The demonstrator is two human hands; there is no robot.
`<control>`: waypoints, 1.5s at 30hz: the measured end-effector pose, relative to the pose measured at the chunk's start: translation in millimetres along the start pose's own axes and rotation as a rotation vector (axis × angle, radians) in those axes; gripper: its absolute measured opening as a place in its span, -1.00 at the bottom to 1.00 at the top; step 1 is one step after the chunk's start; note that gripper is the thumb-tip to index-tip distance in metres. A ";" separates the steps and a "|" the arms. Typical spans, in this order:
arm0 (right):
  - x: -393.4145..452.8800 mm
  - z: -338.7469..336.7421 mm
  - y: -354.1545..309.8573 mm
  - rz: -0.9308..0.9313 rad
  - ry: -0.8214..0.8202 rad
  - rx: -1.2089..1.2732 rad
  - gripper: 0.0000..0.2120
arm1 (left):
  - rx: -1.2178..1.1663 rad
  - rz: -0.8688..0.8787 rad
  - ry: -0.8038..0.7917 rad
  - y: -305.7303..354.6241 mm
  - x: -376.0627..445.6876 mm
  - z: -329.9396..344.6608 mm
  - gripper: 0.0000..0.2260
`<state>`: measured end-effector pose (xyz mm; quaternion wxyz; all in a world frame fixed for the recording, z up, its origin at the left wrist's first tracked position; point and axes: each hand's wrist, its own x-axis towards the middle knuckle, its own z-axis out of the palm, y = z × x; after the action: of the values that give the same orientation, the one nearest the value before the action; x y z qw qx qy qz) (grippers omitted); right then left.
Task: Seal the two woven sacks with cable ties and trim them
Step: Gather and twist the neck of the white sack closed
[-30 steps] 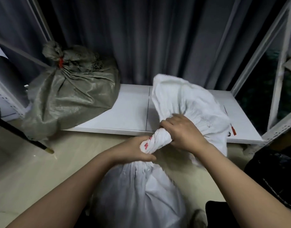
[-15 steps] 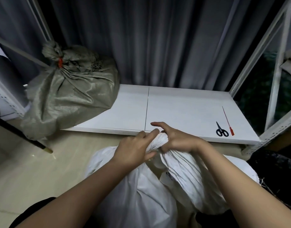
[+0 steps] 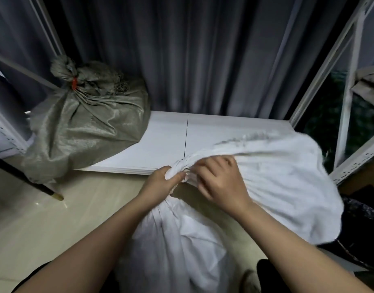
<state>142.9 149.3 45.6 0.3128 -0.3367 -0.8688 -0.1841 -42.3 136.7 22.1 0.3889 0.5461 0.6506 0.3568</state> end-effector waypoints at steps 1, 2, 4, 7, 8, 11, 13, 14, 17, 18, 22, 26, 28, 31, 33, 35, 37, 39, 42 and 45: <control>-3.8 1.6 -3.6 -0.080 0.025 -0.025 -0.85 | -0.099 -0.035 0.003 0.5 0.1 -0.1 -0.69; -8.6 5.4 -5.8 -0.141 0.025 -0.044 -0.86 | -0.190 -0.071 -0.002 1.1 0.1 -0.5 -0.74; -19.3 16.4 -6.5 -0.184 -0.002 -0.091 -0.76 | -0.374 -0.144 -0.046 3.3 -1.2 -3.1 -0.77; -29.7 31.1 2.7 -0.106 -0.065 -0.192 -0.47 | -0.550 -0.207 -0.157 6.9 -2.7 -9.6 -0.67; -30.2 33.9 7.1 -0.085 -0.076 -0.217 -0.38 | -0.582 -0.226 -0.197 9.1 -4.5 -12.0 -0.62; -22.1 34.9 18.3 -0.072 -0.032 -0.238 -0.29 | -0.656 -0.272 -0.345 12.3 -9.4 -15.8 -0.61; -11.8 33.5 21.5 -0.081 0.026 -0.221 -0.28 | -0.571 -0.287 -0.393 16.1 -13.6 -17.9 -0.70; -8.2 32.8 22.3 -0.093 0.049 -0.215 -0.27 | -0.535 -0.282 -0.398 14.8 -14.3 -18.3 -0.73; 1.0 29.3 26.8 -0.117 0.108 -0.210 -0.30 | -0.493 -0.290 -0.432 17.5 -18.3 -18.4 -0.82; 5.7 26.8 29.5 -0.119 0.137 -0.216 -0.37 | -0.518 -0.314 -0.466 19.3 -18.4 -17.6 -0.83; 23.3 12.5 44.3 -0.199 0.231 -0.196 -0.69 | -0.593 -0.335 -0.677 29.3 -20.5 -18.2 -0.73; 27.7 -0.3 54.0 -0.161 0.044 -0.170 -0.79 | -0.461 -0.200 -0.627 29.5 -19.3 -15.8 -0.75; 27.2 -4.0 56.5 -0.083 -0.101 -0.173 -0.83 | -0.376 -0.168 -0.609 28.7 -19.6 -15.0 -0.73; 23.0 -10.9 59.6 0.055 -0.315 -0.137 -0.67 | -0.156 -0.135 -0.588 24.1 -22.3 -17.5 -0.75; 21.1 -16.0 60.4 0.103 -0.392 -0.113 -0.58 | -0.002 -0.068 -0.548 21.4 -26.6 -16.3 -0.74; 20.8 -20.2 60.4 0.133 -0.445 -0.052 -0.57 | 0.117 0.000 -0.485 17.3 -30.7 -12.8 -0.74; 19.2 -23.5 61.5 0.184 -0.491 0.054 -0.67 | 0.279 0.058 -0.411 13.9 -32.4 -10.1 -0.63; 14.8 -26.4 64.8 0.321 -0.583 0.228 -0.74 | 0.416 0.094 -0.340 9.7 -31.1 -10.8 -0.56; 9.2 -27.7 65.6 0.571 -0.710 0.595 -0.61 | 0.544 0.176 -0.287 3.7 -29.7 -11.2 -0.53; 3.3 -23.1 63.8 0.712 -0.735 1.035 -0.62 | 0.672 0.281 -0.234 0.5 -33.1 -5.2 -0.57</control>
<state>195.4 183.6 71.7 0.1608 -0.4481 -0.7313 0.4883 -43.4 103.9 28.7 0.2070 0.7639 0.6015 0.1085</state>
